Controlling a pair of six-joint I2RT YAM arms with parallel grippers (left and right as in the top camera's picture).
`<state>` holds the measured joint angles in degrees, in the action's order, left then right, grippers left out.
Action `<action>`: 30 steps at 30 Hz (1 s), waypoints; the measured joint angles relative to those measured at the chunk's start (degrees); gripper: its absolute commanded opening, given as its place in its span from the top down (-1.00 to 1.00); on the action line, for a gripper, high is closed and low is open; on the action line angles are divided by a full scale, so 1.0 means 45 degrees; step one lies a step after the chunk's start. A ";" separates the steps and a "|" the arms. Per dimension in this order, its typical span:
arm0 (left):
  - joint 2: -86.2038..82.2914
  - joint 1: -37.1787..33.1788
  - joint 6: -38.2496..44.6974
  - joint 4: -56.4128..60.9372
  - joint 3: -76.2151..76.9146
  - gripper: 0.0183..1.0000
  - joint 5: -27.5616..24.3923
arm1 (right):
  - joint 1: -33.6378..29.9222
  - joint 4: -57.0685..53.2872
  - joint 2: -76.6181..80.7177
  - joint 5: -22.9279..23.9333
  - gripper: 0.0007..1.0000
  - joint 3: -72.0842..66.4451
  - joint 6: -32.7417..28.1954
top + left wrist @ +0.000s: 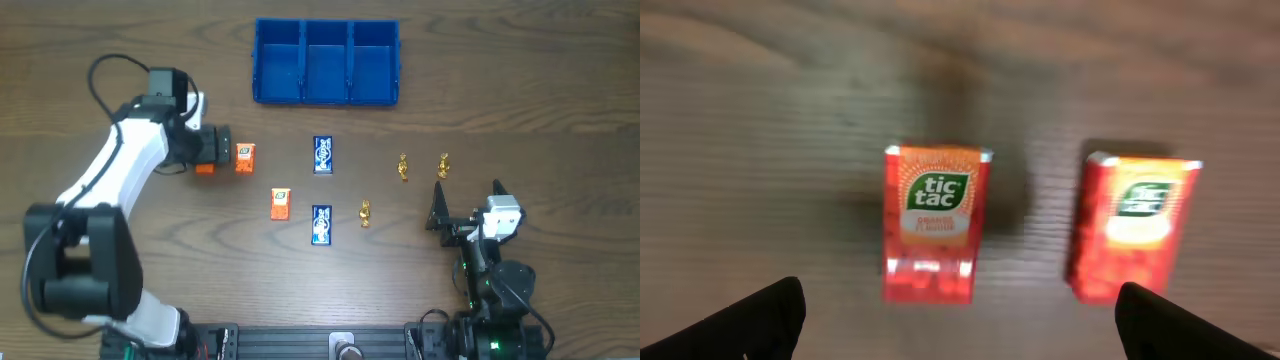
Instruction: Sort Candies Into Trays
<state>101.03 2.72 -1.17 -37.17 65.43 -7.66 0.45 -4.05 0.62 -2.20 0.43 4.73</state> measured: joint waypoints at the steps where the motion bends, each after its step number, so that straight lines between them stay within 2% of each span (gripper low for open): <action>1: 0.0219 0.0000 0.0039 0.0015 0.0000 -1.00 -0.0005 | 0.0000 0.0000 0.0000 0.0000 -1.00 0.0000 0.0000; 4: 0.0724 0.0000 0.0233 0.0087 0.0000 -1.00 -0.0010 | -0.0005 0.0000 0.0000 0.0000 -1.00 0.0000 -0.0005; 15: 0.1413 0.0000 0.0471 0.0257 0.0005 -0.79 0.0141 | 0.0000 0.0000 0.0000 0.0000 -1.00 0.0000 0.0000; 30: 0.1632 -0.0165 0.0379 0.0656 0.0019 -0.29 0.0554 | 0.0000 -0.0005 0.0000 0.0000 -1.00 0.0000 0.0000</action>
<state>108.38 1.98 0.54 -34.22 65.52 -5.17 0.45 -4.08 0.62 -2.20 0.43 4.73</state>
